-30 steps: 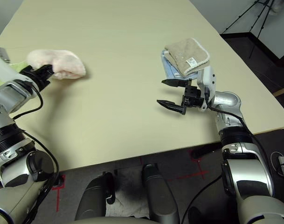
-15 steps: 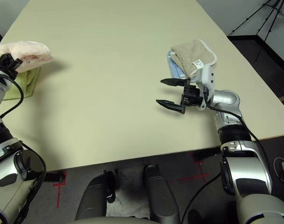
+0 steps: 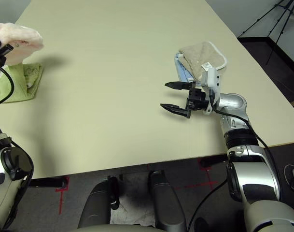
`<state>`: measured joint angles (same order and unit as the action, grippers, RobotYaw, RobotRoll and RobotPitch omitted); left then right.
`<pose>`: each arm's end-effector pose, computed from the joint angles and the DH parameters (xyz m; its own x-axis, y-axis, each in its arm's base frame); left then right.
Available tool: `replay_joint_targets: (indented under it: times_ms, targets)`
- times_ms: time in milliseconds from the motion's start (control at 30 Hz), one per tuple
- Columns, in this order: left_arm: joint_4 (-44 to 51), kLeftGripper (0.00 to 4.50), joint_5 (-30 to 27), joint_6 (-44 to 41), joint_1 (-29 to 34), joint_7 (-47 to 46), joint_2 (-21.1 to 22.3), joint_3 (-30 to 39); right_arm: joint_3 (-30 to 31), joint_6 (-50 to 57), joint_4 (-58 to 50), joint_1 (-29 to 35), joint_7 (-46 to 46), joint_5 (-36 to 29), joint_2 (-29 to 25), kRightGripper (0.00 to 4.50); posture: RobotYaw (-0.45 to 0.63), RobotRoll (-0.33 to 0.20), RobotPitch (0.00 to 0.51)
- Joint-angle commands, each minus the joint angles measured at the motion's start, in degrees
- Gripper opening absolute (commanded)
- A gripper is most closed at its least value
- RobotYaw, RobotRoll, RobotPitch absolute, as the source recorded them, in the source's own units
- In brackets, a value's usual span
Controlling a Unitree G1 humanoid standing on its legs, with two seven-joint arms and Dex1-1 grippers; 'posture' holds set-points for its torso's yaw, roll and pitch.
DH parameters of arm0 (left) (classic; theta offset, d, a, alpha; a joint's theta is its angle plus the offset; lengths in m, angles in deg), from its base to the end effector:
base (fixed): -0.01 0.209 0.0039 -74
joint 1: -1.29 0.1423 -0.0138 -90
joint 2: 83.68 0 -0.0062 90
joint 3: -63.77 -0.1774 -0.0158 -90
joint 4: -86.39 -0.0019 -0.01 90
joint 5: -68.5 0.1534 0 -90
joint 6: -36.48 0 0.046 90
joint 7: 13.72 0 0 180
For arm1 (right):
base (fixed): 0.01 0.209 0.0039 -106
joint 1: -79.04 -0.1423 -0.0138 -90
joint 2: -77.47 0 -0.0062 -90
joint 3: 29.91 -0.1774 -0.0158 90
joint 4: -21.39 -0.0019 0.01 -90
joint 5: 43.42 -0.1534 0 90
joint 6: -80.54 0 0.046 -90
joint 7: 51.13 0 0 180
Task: Fold the towel and set it aside.
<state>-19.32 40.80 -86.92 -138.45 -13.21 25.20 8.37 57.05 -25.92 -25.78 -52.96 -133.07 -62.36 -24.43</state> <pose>0.2818 0.3209 0.2790 0.9131 0.3239 0.2476 -0.2228 0.9051 -0.3622 0.3334 -0.2521 0.1520 0.3027 0.9530 -0.0151 -0.8990 0.2803 -0.3365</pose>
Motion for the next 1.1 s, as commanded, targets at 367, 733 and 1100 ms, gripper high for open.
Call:
replay_joint_targets:
  times_ms: [367, 733, 1100]
  targets:
    - [-1.7, 0.01, 0.9, 2.8, -2.3, 2.1, 2.3, -2.0, 0.3, 0.5, -0.6, 0.7, -0.6, 0.4, -0.3, 4.50, -0.03, 0.000, 0.190]
    - [-2.0, 0.01, 1.3, 3.3, -0.4, 2.2, 2.5, -1.8, 0.5, 1.3, -1.7, 1.3, -0.4, 0.5, -0.3, 4.50, -0.04, 0.000, 0.199]
    - [-4.0, 0.01, 6.5, 8.3, 5.6, 0.0, 2.8, -2.5, 0.3, 1.8, -2.8, 2.0, -0.4, 0.4, -0.8, 4.50, -0.04, 0.000, 0.201]
